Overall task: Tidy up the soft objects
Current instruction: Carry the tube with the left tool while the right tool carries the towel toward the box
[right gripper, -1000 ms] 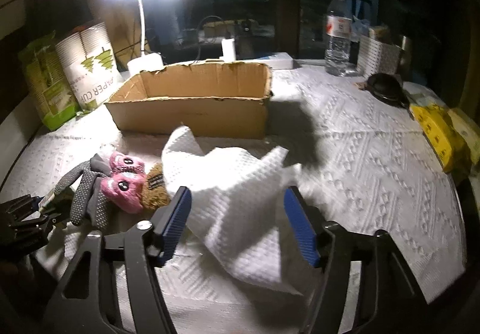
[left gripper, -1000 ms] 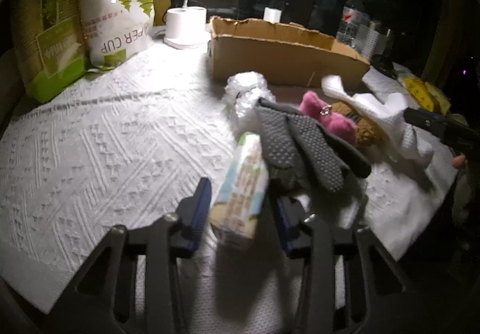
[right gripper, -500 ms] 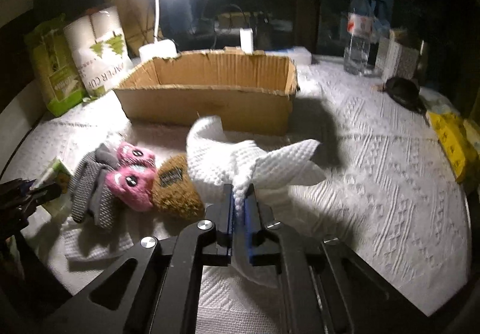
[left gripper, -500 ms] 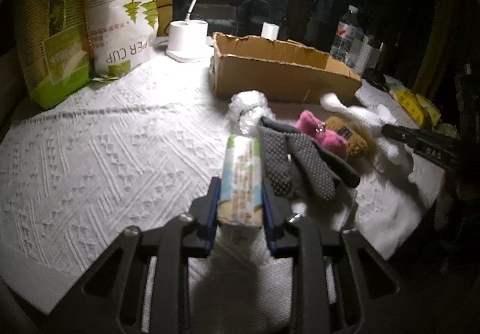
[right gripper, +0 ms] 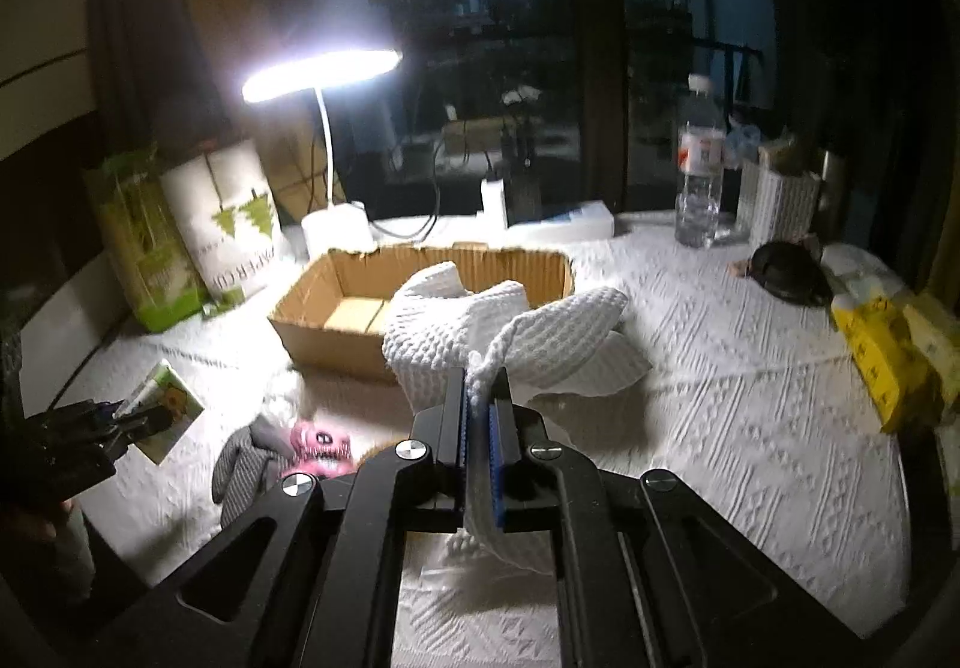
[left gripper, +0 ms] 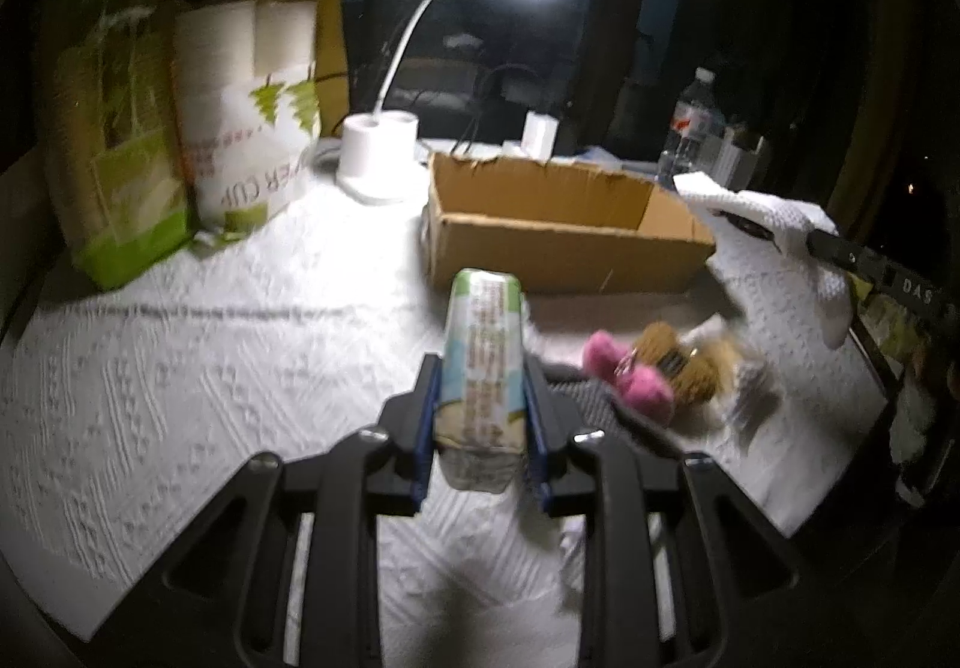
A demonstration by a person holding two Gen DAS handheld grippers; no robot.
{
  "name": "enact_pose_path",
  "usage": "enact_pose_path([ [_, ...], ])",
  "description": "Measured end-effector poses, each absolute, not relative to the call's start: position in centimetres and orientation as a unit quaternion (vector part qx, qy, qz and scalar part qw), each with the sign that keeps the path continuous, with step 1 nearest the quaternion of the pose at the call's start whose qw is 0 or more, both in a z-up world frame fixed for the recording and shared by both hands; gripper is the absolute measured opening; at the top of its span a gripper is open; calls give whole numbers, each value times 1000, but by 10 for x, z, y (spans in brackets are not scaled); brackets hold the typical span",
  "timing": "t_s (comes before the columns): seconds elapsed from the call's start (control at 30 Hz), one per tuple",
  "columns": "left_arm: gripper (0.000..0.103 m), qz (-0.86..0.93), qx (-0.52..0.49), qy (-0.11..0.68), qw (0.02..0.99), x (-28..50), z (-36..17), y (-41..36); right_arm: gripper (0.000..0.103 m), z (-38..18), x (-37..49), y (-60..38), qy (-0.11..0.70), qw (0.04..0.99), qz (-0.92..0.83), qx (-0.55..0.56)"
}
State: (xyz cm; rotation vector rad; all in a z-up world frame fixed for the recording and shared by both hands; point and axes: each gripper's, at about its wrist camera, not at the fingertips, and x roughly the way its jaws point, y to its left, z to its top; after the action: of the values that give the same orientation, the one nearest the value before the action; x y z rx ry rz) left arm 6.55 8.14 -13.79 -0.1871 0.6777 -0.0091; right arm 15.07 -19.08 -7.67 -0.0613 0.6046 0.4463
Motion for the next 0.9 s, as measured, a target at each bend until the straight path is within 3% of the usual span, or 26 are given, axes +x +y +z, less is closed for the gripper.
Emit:
enact_pose_path([
  [0.9,26,-43,-36,269,962,147,-65,20,7,-37,213,-203,246,933,259,-37],
])
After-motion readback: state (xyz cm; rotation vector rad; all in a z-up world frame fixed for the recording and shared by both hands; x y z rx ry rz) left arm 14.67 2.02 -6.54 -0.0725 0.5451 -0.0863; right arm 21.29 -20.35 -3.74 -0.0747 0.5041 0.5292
